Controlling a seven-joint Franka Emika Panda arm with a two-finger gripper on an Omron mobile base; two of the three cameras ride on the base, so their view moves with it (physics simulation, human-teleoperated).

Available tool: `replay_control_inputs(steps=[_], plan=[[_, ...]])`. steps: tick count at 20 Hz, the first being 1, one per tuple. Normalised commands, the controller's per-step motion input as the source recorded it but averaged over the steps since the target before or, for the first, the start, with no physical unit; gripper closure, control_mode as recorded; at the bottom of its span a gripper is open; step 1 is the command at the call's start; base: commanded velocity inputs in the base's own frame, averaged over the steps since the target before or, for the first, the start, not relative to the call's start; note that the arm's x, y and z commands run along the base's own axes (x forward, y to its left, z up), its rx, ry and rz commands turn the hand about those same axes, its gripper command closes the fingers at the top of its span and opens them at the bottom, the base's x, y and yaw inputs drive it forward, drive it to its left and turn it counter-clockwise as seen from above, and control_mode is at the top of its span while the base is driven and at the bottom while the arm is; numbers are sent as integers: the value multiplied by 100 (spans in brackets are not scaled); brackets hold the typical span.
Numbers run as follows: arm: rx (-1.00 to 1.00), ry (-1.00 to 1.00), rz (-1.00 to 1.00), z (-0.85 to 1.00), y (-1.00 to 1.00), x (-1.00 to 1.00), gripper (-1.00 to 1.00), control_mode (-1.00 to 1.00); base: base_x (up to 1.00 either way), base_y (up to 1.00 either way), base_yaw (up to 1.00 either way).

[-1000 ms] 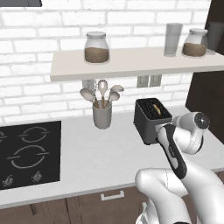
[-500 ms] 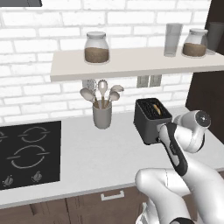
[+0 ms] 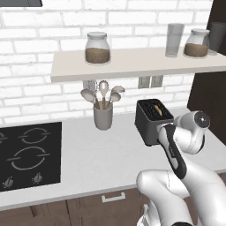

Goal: Start the toaster. Once the lever pops up, take the bread to the plate on the dining counter.

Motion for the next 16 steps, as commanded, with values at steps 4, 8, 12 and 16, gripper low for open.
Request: replay_control_inputs(steps=[4, 8, 12, 16], plan=[[0, -3, 0, 0, 5, -4, -100, -100, 0, 0, 0], [0, -5, 0, -3, 0, -4, -100, -100, 0, 0, 0], [0, -9, 0, -8, 0, -3, -100, -100, 0, 0, 0], [0, -6, 0, -9, 0, -1, -100, -100, 0, 0, 0]])
